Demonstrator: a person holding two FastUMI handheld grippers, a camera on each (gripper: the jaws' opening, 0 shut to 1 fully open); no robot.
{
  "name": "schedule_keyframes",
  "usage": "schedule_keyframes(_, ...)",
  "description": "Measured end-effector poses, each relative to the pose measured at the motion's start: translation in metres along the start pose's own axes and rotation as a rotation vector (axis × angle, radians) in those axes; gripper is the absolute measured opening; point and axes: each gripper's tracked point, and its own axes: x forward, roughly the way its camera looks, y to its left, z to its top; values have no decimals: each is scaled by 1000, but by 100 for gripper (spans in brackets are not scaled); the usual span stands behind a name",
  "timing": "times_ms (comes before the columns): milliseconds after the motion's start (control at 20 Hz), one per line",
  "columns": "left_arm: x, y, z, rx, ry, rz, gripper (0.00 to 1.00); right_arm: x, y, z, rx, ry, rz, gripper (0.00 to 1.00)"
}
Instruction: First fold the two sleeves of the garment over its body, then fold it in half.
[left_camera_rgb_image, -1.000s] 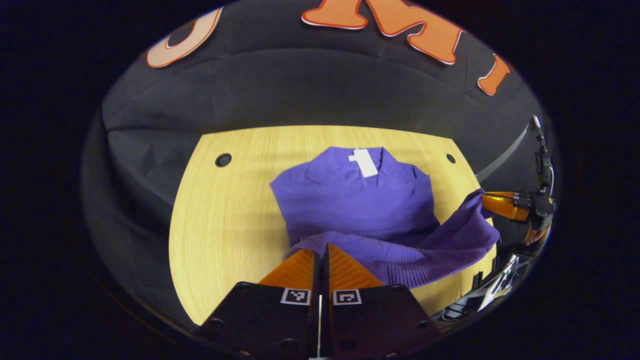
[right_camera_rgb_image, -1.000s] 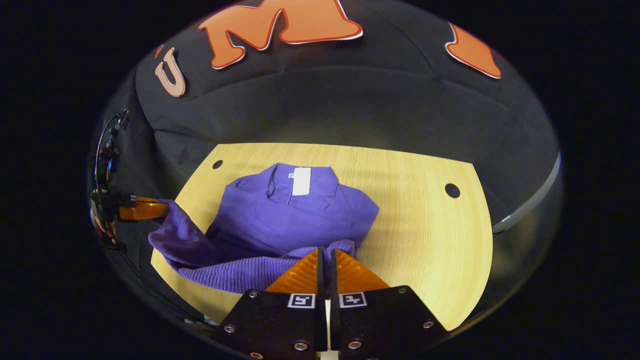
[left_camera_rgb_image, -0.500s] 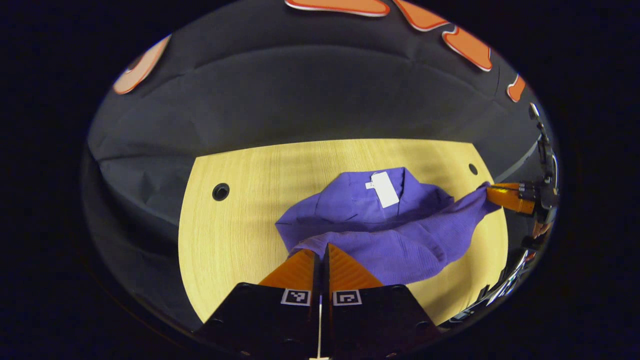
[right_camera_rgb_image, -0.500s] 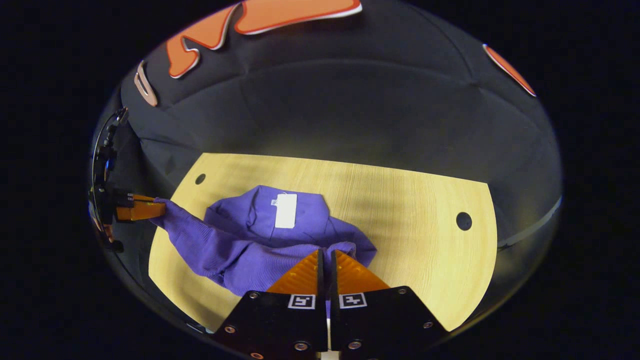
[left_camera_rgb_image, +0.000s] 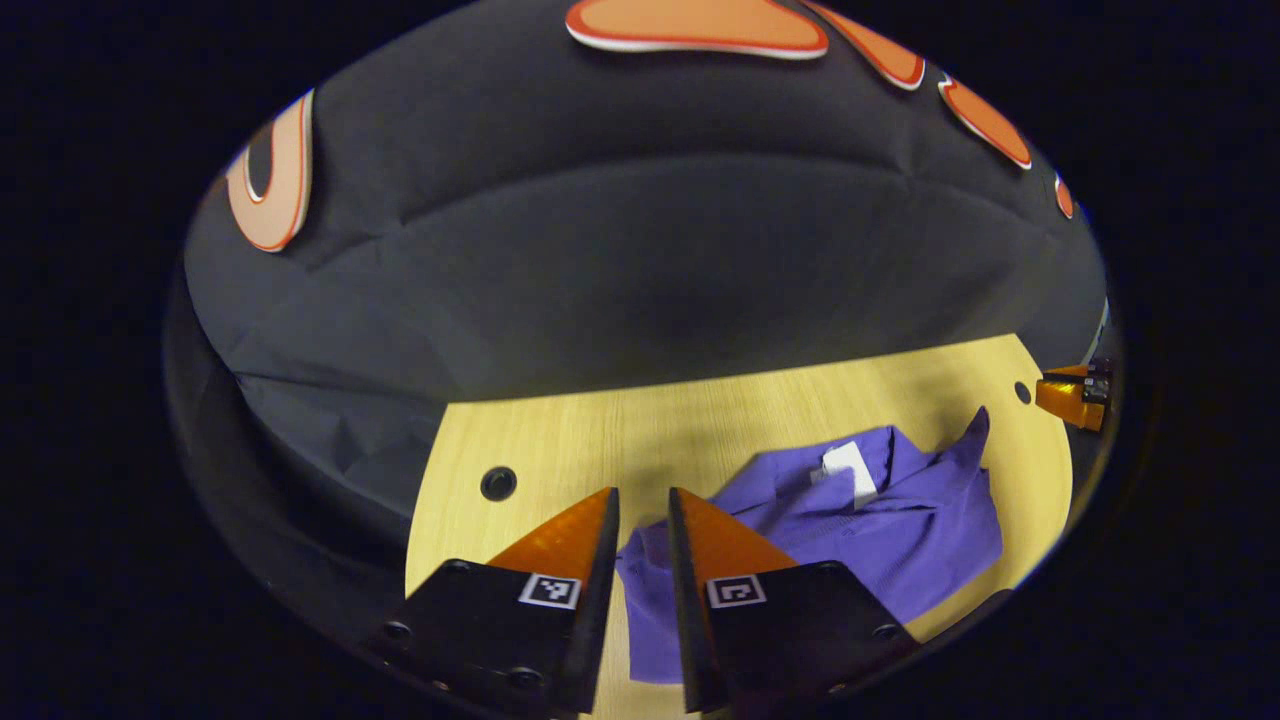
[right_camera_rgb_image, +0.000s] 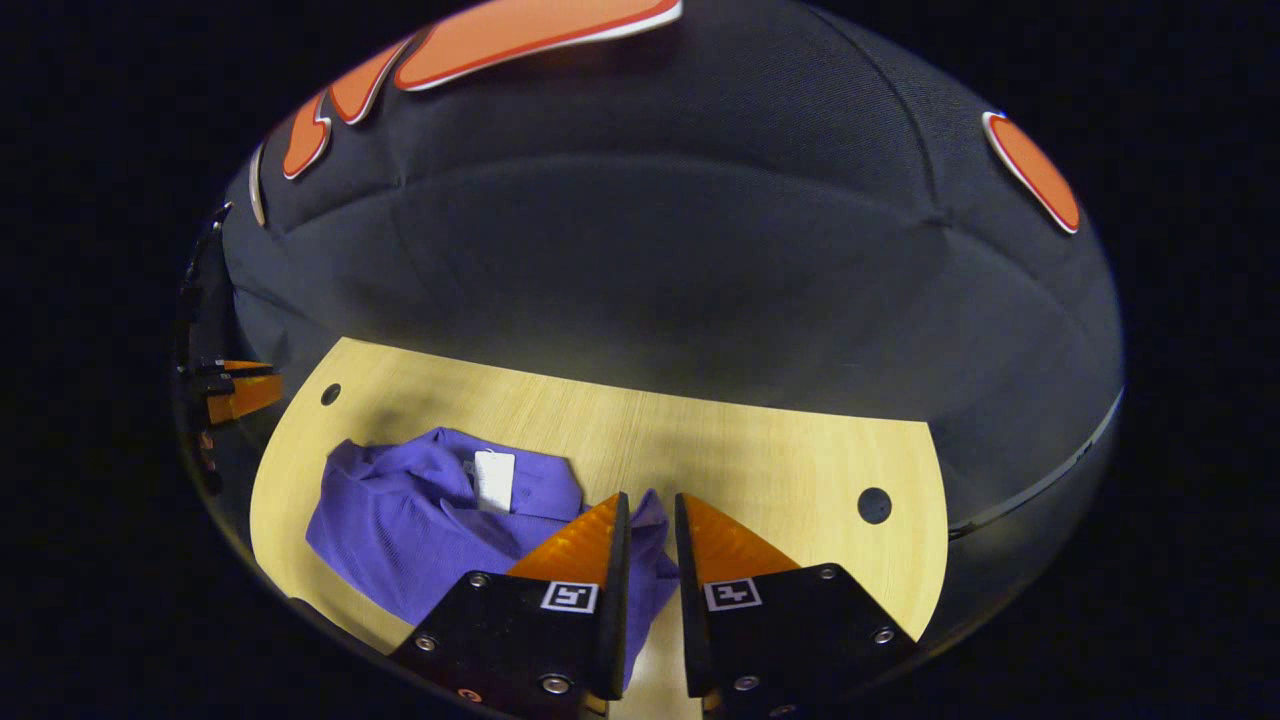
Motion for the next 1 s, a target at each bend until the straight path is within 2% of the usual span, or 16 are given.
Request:
schedule_keyframes(150,-24,-1,15,-27,-72,-6,58,-20,-16,1,49,-45,-17,29)
schedule_keyframes(200,-33,-2,17,-37,-94,-10,65,-30,-21,5,61,-78,-28,27)
schedule_keyframes(250,-45,-3,22,-46,-119,-11,76,-41,-25,9,68,-110,-32,39)
schedule_keyframes(300,-52,-2,26,-55,-145,-13,82,-53,-28,11,70,-136,-38,49)
schedule_keyframes(350,-62,-1,29,-70,-170,-16,91,-66,-26,14,69,-162,-45,45)
schedule_keyframes(450,-89,-1,32,-94,-222,-32,93,-91,-26,21,70,-218,-54,70)
schedule_keyframes(500,-104,0,35,-104,-253,-44,93,-106,-24,25,72,-249,-59,77)
schedule_keyframes(700,-169,3,45,-111,-383,-51,93,-169,-20,42,62,-375,-87,89)
schedule_keyframes(1000,-269,6,42,-136,-552,-66,94,-267,-4,62,47,-597,-121,94)
